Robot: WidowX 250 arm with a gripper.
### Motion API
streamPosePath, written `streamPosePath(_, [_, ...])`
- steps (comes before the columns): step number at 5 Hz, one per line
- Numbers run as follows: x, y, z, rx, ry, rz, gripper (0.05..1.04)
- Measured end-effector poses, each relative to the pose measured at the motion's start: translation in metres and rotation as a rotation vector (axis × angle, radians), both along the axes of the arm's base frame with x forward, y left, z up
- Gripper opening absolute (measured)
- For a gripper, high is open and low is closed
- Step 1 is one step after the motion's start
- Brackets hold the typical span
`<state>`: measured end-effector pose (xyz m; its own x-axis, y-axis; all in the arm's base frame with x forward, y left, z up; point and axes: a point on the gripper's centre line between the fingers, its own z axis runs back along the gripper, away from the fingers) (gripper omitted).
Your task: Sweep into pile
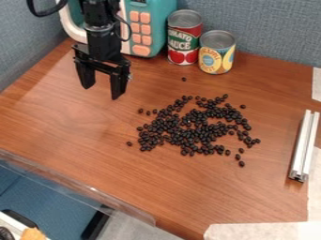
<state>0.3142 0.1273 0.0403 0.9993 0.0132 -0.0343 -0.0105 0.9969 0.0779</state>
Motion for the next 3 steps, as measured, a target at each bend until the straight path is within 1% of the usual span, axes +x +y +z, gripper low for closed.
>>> streamPosePath(1, [-0.004,-0.004,-0.013,-0.011,0.030,-0.002,0.999])
streamPosePath(2, [-0.009,-0.039,-0.014,-0.018,0.021,-0.061,0.999])
streamPosePath(3, [-0.004,-0.084,0.006,-0.003,-0.071,-0.107,0.999])
